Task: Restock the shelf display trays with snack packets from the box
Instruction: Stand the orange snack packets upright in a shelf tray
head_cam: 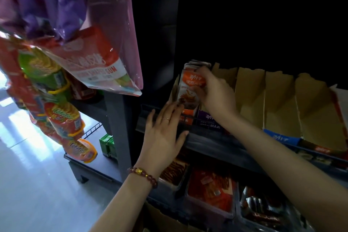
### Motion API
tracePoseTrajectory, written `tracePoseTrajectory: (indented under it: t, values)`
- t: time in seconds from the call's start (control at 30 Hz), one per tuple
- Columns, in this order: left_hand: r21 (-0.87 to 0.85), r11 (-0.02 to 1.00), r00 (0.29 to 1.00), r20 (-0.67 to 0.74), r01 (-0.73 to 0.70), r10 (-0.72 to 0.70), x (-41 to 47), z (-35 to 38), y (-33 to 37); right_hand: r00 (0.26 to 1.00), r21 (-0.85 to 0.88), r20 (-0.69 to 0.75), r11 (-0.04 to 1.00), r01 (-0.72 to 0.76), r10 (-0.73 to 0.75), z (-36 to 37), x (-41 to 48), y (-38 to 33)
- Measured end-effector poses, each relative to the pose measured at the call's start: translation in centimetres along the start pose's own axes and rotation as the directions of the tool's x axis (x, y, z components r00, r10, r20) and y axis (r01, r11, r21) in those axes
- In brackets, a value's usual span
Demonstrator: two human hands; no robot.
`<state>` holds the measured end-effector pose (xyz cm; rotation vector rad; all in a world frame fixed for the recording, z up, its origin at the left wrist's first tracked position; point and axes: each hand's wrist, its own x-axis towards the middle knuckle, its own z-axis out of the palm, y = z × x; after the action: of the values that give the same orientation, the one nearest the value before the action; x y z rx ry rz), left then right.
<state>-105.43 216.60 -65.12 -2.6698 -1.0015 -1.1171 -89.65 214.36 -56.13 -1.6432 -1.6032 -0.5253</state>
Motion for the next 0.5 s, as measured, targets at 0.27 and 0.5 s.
tracePoseTrajectory:
  t: [0.27,0.5]
  values:
    - [-0.036,0.999,1.000,-0.016,-0.017,0.016,0.3,-0.2,-0.4,0.998,-0.061,0.006,0.996,-0.065,0.065,1.9,1.2,0.7]
    - [-0.050,0.998,1.000,-0.018,-0.026,0.025,0.3,-0.2,-0.6,0.983,-0.196,-0.110,0.966,-0.168,0.149,2.8,1.5,0.7]
